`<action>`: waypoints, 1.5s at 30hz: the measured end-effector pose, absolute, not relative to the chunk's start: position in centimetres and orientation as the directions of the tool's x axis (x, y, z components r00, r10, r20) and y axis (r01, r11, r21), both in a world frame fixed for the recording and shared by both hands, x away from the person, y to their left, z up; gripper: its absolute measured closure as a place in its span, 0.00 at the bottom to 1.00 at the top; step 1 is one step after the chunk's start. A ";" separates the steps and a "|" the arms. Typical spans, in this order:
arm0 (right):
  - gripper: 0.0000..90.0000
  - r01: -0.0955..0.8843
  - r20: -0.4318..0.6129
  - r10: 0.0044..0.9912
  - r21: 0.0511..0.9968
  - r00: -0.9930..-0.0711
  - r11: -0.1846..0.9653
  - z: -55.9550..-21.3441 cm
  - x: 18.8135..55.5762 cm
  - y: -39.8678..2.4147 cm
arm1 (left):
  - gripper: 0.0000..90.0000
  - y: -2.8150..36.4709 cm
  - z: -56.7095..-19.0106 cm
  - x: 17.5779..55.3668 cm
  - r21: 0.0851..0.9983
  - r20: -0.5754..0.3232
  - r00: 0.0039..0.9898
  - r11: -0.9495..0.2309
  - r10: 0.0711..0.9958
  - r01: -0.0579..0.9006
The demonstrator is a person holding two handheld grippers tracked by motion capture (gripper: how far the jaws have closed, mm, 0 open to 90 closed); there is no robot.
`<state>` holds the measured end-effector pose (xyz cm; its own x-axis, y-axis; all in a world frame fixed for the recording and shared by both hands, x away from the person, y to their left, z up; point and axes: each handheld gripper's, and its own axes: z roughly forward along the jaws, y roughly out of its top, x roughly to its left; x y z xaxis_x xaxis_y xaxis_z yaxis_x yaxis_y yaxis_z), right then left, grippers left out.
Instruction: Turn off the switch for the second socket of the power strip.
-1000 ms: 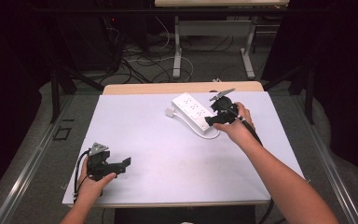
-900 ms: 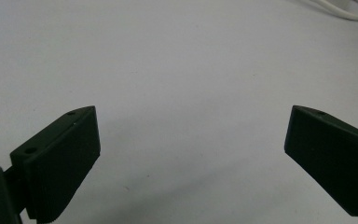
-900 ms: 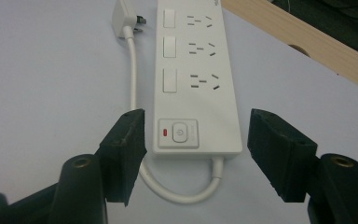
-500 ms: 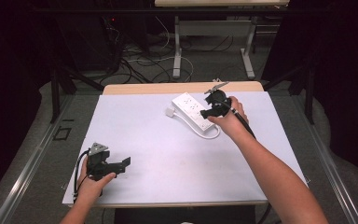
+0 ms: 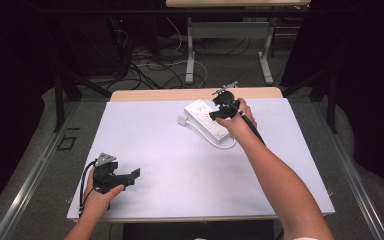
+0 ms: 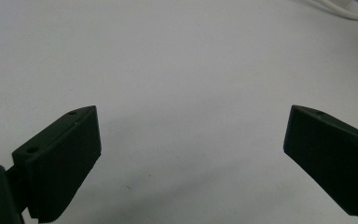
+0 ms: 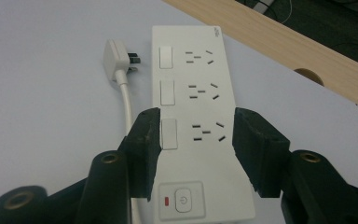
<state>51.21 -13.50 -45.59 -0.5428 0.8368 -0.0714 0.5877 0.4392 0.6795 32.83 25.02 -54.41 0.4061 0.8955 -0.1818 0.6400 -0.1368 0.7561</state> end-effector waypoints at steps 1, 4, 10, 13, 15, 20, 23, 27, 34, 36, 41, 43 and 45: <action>0.61 0.597 -0.055 0.838 0.677 -0.542 0.430 -45.6 51.3 -13.2 | 0.04 25.0 -54.4 32.8 0.757 -0.182 0.406 -0.136 0.895 0.639; 0.64 0.596 -0.028 0.836 0.688 -0.548 0.414 -45.7 51.9 -12.7 | 0.04 25.0 -54.4 32.9 0.757 -0.182 0.409 -0.138 0.894 0.639; 0.69 0.602 -0.008 0.844 0.697 -0.536 0.389 -45.7 52.8 -12.0 | 0.04 25.0 -54.4 32.9 0.756 -0.181 0.407 -0.139 0.895 0.640; 0.71 0.603 -0.018 0.848 0.695 -0.530 0.391 -45.7 53.1 -11.9 | 0.04 25.0 -54.5 32.9 0.756 -0.182 0.408 -0.138 0.895 0.639; 0.72 0.600 -0.007 0.847 0.703 -0.531 0.382 -45.8 53.3 -11.7 | 0.04 25.0 -54.4 32.9 0.758 -0.183 0.409 -0.137 0.894 0.638; 0.79 0.589 0.013 0.853 0.729 -0.522 0.349 -46.2 53.8 -11.5 | 0.04 25.0 -54.5 32.9 0.757 -0.183 0.410 -0.138 0.894 0.639; 0.81 0.593 0.029 0.858 0.734 -0.513 0.330 -46.3 54.0 -11.6 | 0.04 25.0 -54.5 32.9 0.758 -0.188 0.405 -0.130 0.895 0.639; 0.88 0.607 0.040 0.864 0.728 -0.503 0.320 -46.9 54.3 -11.4 | 0.04 25.1 -54.4 32.9 0.757 -0.182 0.411 -0.140 0.893 0.638; 0.94 0.612 0.045 0.867 0.727 -0.496 0.313 -47.7 54.6 -11.0 | 0.04 25.1 -54.5 32.9 0.758 -0.187 0.409 -0.134 0.893 0.638; 0.96 0.617 0.052 0.869 0.725 -0.492 0.306 -47.9 54.7 -10.8 | 0.04 25.1 -54.4 32.8 0.757 -0.183 0.412 -0.140 0.893 0.639; 1.00 0.620 0.046 0.862 0.715 -0.504 0.324 -48.5 54.9 -10.5 | 0.04 25.1 -54.4 32.8 0.758 -0.186 0.410 -0.135 0.893 0.638; 1.00 0.617 0.046 0.866 0.720 -0.498 0.317 -48.7 55.0 -10.5 | 0.04 25.1 -54.5 32.8 0.757 -0.187 0.408 -0.134 0.894 0.639; 1.00 0.631 0.058 0.864 0.707 -0.501 0.319 -48.9 55.1 -10.4 | 0.04 25.1 -54.4 32.8 0.754 -0.191 0.409 -0.134 0.892 0.643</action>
